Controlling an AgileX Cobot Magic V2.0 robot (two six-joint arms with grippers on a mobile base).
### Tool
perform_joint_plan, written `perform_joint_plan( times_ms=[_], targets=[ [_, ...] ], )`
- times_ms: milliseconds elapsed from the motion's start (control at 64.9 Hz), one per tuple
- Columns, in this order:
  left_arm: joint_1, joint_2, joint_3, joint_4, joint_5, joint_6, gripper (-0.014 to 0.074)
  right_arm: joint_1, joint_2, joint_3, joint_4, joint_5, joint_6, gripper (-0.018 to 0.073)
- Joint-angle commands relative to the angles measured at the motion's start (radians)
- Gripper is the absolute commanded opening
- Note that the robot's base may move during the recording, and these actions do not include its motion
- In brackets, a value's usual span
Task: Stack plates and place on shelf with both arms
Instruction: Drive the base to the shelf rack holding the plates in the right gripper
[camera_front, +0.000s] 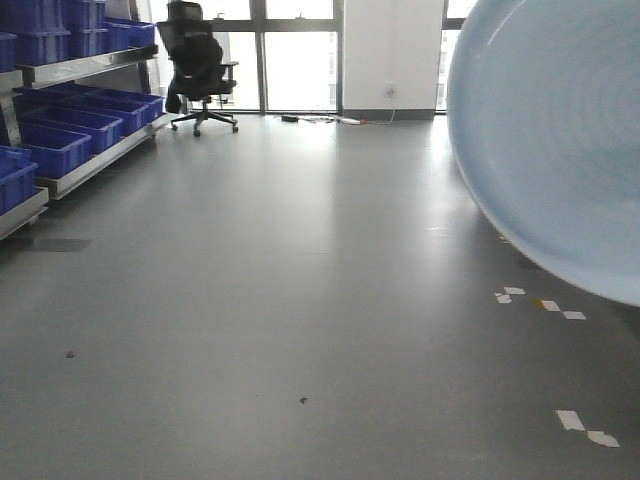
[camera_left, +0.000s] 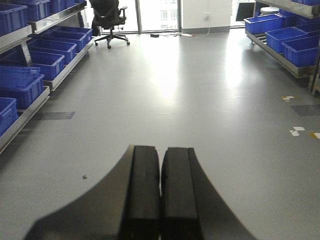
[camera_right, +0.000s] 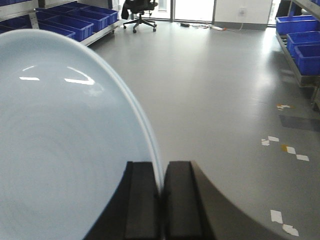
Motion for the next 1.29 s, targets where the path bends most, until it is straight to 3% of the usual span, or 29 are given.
perform_joint_plan(
  times_ms=[0,1279],
  targets=[
    [-0.001,0.006,-0.030,-0.003,-0.082,-0.002,0.0082,0.000,0.003,-0.031,-0.004,-0.095,-0.001,0.0048],
    [-0.001,0.006,-0.030,-0.003,-0.082,-0.002,0.0082,0.000,0.003,-0.031,-0.004,-0.095,-0.001,0.0048]
  ],
)
